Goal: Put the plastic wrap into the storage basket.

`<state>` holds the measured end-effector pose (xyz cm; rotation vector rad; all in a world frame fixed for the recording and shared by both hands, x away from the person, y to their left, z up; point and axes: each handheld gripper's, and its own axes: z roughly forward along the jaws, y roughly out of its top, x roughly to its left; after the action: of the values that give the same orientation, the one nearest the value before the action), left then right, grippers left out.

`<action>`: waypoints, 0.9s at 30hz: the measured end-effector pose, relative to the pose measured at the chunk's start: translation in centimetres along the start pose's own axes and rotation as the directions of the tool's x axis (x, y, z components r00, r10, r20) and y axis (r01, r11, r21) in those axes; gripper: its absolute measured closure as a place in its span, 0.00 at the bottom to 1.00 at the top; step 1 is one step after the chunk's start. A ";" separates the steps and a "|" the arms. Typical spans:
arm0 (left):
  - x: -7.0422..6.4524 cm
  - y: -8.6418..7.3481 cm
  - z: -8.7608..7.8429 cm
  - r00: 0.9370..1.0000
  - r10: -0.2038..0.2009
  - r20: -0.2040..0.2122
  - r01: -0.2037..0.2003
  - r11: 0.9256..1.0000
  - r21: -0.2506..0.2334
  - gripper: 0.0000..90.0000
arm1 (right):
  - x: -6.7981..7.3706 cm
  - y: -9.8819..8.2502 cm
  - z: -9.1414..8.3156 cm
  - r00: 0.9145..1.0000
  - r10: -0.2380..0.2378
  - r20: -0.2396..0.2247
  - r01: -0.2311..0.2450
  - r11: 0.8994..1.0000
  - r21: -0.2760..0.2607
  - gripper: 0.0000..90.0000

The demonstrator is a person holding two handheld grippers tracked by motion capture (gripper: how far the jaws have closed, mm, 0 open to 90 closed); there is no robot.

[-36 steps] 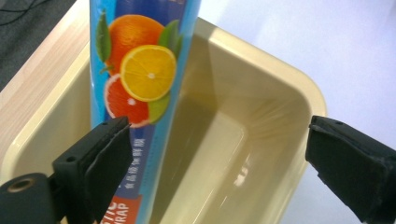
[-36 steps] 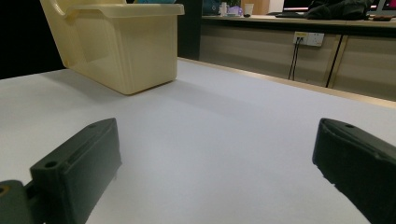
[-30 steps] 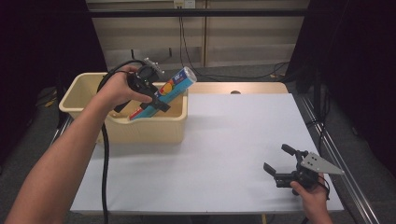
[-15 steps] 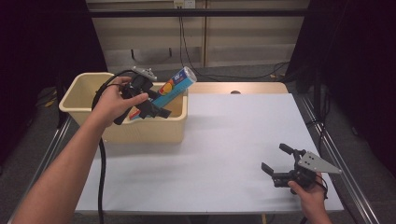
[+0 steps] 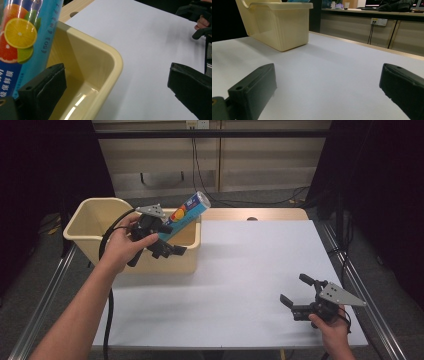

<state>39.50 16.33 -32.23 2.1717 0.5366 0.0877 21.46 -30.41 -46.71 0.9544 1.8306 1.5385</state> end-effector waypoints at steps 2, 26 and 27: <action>-0.3 -0.4 -0.3 1.000 0.001 0.005 0.000 1.000 -0.022 0.02 | 0.0 0.0 0.0 1.000 -0.004 0.000 0.004 1.000 -0.001 0.00; -1.8 -6.3 -2.3 0.999 -0.036 -0.004 0.034 0.978 -0.207 0.01 | 0.1 0.0 0.0 1.000 -0.001 0.000 0.001 1.000 -0.001 0.00; -1.9 -6.6 -2.3 0.999 -0.041 -0.004 0.039 0.976 -0.215 0.01 | 0.1 0.0 0.0 1.000 -0.002 0.001 0.002 1.000 0.001 0.00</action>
<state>34.92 20.78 -35.69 1.9499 0.5497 0.1271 21.34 -30.31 -46.67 0.9532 1.8318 1.5357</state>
